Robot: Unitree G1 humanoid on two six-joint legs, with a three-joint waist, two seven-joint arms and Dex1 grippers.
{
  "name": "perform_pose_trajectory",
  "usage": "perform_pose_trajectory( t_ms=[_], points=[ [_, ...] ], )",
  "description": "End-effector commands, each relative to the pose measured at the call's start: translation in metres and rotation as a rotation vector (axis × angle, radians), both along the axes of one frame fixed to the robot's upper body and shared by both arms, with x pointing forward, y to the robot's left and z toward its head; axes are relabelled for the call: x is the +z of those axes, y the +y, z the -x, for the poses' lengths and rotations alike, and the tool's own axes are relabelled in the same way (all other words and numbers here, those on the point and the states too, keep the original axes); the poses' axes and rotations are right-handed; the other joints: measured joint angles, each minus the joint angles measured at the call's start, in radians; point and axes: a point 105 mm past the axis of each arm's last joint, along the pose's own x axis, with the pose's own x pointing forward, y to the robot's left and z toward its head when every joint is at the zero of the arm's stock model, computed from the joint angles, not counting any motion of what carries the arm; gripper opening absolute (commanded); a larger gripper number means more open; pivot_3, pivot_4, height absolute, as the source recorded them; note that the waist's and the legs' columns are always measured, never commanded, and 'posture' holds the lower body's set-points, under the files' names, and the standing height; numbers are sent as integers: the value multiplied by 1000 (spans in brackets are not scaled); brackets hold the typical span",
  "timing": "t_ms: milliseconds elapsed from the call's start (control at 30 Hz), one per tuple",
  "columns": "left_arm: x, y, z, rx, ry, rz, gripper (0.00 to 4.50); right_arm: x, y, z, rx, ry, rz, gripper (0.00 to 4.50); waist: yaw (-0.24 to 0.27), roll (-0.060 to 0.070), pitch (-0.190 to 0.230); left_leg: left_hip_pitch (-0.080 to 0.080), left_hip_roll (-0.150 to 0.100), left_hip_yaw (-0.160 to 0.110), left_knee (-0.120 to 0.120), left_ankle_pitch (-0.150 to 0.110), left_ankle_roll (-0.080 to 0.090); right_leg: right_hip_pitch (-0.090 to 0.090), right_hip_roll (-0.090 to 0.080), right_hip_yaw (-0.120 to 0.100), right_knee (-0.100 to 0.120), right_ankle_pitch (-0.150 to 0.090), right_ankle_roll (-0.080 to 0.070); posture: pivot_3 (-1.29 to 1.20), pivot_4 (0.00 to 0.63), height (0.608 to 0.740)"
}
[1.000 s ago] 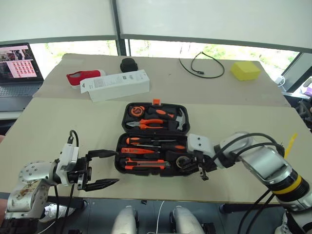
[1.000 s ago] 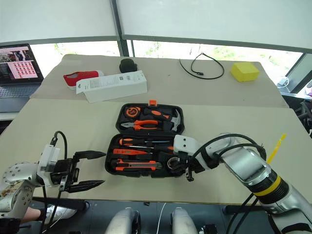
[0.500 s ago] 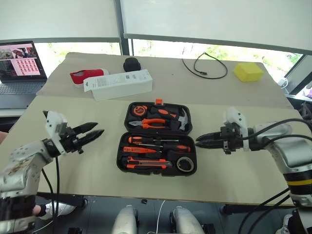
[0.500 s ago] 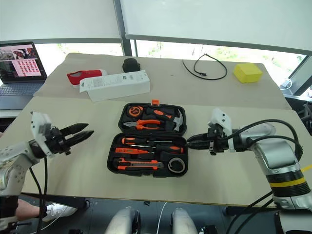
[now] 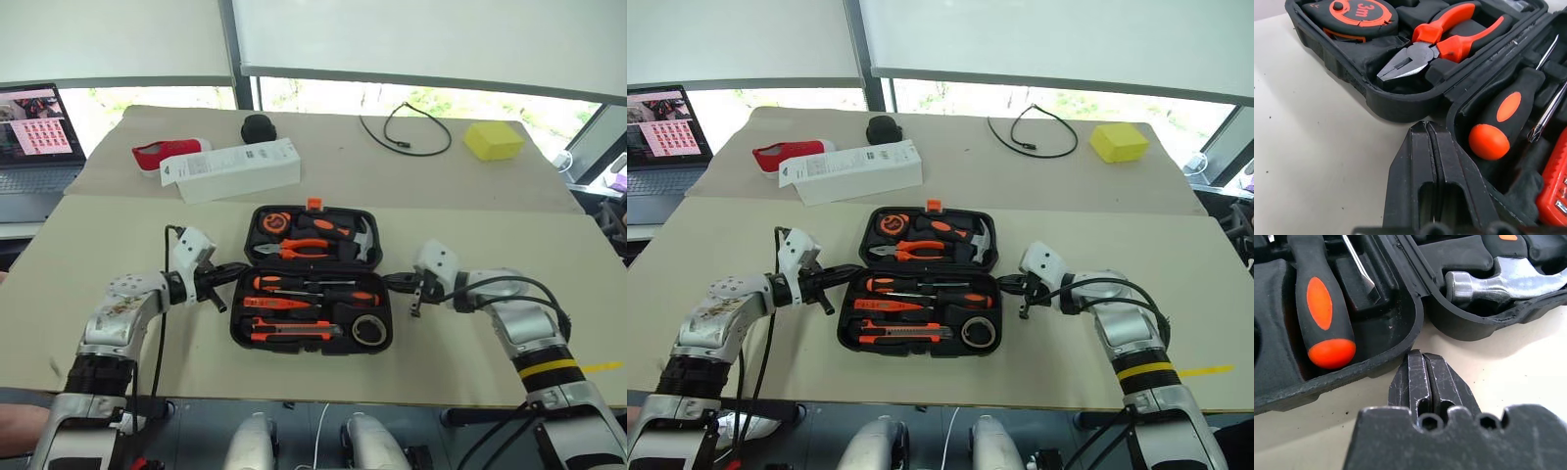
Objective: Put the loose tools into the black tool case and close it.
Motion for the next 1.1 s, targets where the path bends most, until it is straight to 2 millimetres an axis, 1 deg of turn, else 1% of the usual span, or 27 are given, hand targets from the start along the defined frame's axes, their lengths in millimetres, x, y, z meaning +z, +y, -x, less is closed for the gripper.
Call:
perform_pose_trajectory(
  t_ms=[33, 67, 100, 200, 267, 333, 400, 467, 500, 567, 633, 667, 700, 733, 767, 800, 833, 867, 933, 967, 1100],
  points=[
    [-2, -36, 13, -193, 0, 4, 85, 11, 10, 22, 118, 7, -40, 0, 7, 0, 0, 0, 0, 0, 0, 0, 0, 0, 0, 0, 0, 0, 0, 0, 150, 740],
    [-3, -39, 15, -215, 6, 7, 85, 11, 7, 26, 112, 15, -40, 0, 9, 0, 0, 0, 0, 0, 0, 0, 0, 0, 0, 0, -1, 0, 0, 0, 150, 740],
    [-4, -39, 16, -204, 12, 14, 85, 11, 4, 29, 106, 26, -39, 0, 11, 0, 0, -1, 0, 0, 0, 0, 0, 0, 0, 0, -1, 0, 0, 0, 150, 740],
    [-9, -33, 17, -165, 50, 4, 85, 9, 1, 38, 89, 45, -45, 0, 17, 0, 0, -1, 0, 0, 0, 0, 0, 0, 0, 0, -2, 0, 1, 0, 150, 740],
    [-12, -31, 26, -187, 92, 2, 85, 8, -3, 42, 69, 49, -49, 0, 18, 0, 0, -1, 0, 0, 0, 0, 0, 0, 0, 0, -1, 0, 1, 0, 150, 740],
    [-13, -28, 31, -191, 115, -2, 85, 5, -9, 44, 46, 58, -39, 0, 18, 0, 0, 0, 0, 0, 0, 0, 0, 0, 0, 0, -1, 0, 1, 0, 150, 740],
    [-10, -21, 28, -146, 104, 6, 85, 3, -18, 43, 0, 61, -16, 0, 17, 0, 0, 0, 0, 0, 0, 0, 0, 0, 0, 0, -1, 0, 1, 0, 150, 740],
    [-3, -10, 24, -83, 93, 3, 591, 11, -28, 41, -81, 113, -66, 0, 17, 0, 0, 0, 0, 0, 0, 0, 0, 0, 0, 0, -1, 0, 1, 0, 150, 740],
    [-1, -5, 25, -70, 115, -10, 779, 17, -31, 40, -108, 125, -91, 286, 17, 0, 0, 0, 0, 0, 0, 0, 0, 0, 0, 0, 0, 0, 1, 0, 150, 740],
    [9, 4, 30, -74, 146, 10, 1526, 31, -35, 39, -146, 147, -107, 814, 17, 0, 0, 0, 0, 0, 1, 0, 0, 1, 0, 0, 0, 0, 0, 0, 150, 740],
    [18, 12, 33, -70, 154, 16, 2342, 39, -39, 39, -200, 209, -125, 1523, 14, 0, 0, 0, 0, -1, 1, 0, 0, 0, 0, 0, 1, 0, 0, 0, 150, 740],
    [25, 15, 32, -70, 174, 18, 2684, 45, -40, 36, -272, 296, -148, 1859, 12, 0, 0, 1, 0, -1, 1, 0, 0, 0, 0, 0, 1, 0, 0, 0, 150, 740],
    [30, 16, 31, -67, 196, 11, 3000, 46, -42, 36, -328, 360, -105, 2137, 9, 0, 0, 1, 0, -1, 0, 0, 0, 0, 0, 0, 1, 0, 0, 0, 150, 740],
    [33, 18, 29, -49, 215, -7, 3404, 47, -42, 37, -363, 416, -68, 2545, 7, 1, 1, 1, 0, -1, 1, 0, 0, 1, 0, 0, 1, 0, 0, 0, 150, 740],
    [34, 22, 23, -5, 239, -52, 3753, 51, -38, 36, -376, 446, -61, 2841, 6, 1, 1, 0, 0, -1, 0, 1, -1, -1, 0, 0, 1, 0, 0, 0, 150, 740],
    [33, 24, 18, 42, 272, -82, 3954, 55, -33, 34, -372, 465, -63, 3111, 7, 1, 1, 1, 0, -1, 0, 1, -1, -1, 0, 0, 2, 0, -1, 0, 150, 740],
    [36, 22, 13, 74, 309, -65, 4452, 59, -27, 31, -390, 512, -93, 3552, 8, 0, 1, 1, 0, -2, 0, 1, -1, 0, 0, 0, 2, 0, -1, 0, 150, 740],
    [39, 18, 10, 87, 337, -43, 4469, 62, -23, 27, -412, 543, -109, 3804, 8, 0, 1, 1, 0, -2, 0, 1, -1, 1, 0, -1, 1, 0, -1, 0, 150, 740],
    [48, 4, 3, 102, 372, 30, 4469, 63, -18, 18, -465, 584, -106, 3804, 8, 0, 0, 0, 0, -2, 0, 1, -1, 1, 0, -1, 1, 0, 0, 0, 150, 740],
    [49, -1, -2, 124, 391, 40, 4469, 62, -16, 13, -485, 583, -101, 3804, 10, 0, 1, 0, -1, -2, 0, 1, -1, 1, 0, -1, 0, 0, 0, 0, 150, 740],
    [41, -10, -13, 212, 431, 22, 4469, 56, -10, -4, -560, 585, -73, 3804, 9, 0, 0, -4, -2, -3, 1, 1, -1, -3, 0, -1, 0, 1, 1, 0, 150, 740]
  ],
)
